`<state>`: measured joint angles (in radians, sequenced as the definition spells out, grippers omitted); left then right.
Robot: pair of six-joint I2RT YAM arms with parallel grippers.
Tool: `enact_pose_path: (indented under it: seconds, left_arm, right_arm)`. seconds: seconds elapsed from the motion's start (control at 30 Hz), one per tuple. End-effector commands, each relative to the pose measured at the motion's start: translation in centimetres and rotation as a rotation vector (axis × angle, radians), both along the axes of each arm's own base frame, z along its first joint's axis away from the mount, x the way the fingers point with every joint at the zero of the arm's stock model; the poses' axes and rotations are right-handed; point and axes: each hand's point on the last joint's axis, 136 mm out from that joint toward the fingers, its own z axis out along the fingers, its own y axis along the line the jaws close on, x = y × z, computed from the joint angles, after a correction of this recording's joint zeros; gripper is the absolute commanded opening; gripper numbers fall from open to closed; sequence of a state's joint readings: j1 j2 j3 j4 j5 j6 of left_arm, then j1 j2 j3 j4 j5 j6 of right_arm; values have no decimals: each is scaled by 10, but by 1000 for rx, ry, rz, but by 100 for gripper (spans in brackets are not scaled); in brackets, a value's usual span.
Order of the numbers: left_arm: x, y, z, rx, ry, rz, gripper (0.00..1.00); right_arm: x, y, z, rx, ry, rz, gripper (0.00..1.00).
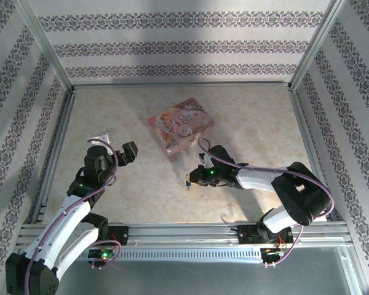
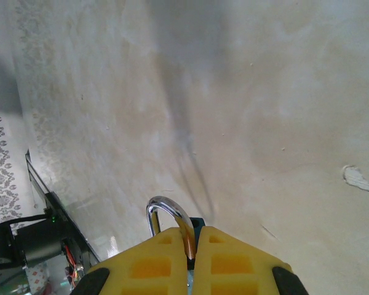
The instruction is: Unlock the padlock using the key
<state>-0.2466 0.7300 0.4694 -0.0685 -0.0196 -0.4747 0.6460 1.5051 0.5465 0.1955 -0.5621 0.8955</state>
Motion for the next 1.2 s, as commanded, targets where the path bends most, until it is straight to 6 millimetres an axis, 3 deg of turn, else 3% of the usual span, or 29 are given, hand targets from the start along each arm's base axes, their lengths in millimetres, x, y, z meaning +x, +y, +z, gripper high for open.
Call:
enact_pose_path:
  seconds: [0.0, 0.27, 0.8, 1.0, 1.17]
  left_arm:
    - [-3, 6, -5, 7, 13, 25, 99]
    - [-2, 6, -3, 11, 9, 24, 100]
    - [-2, 7, -1, 15, 9, 27, 99]
    - [-1, 7, 1, 23, 4, 27, 99]
    - [-1, 8, 1, 25, 4, 28, 99]
  right_arm:
    - [0, -1, -7, -6, 10, -10, 0]
    - [3, -6, -16, -32, 20, -27, 0]
    - [6, -21, -24, -56, 36, -44, 20]
    - [4, -28, -24, -77, 35, -47, 33]
    - [5, -35, -18, -87, 16, -64, 35]
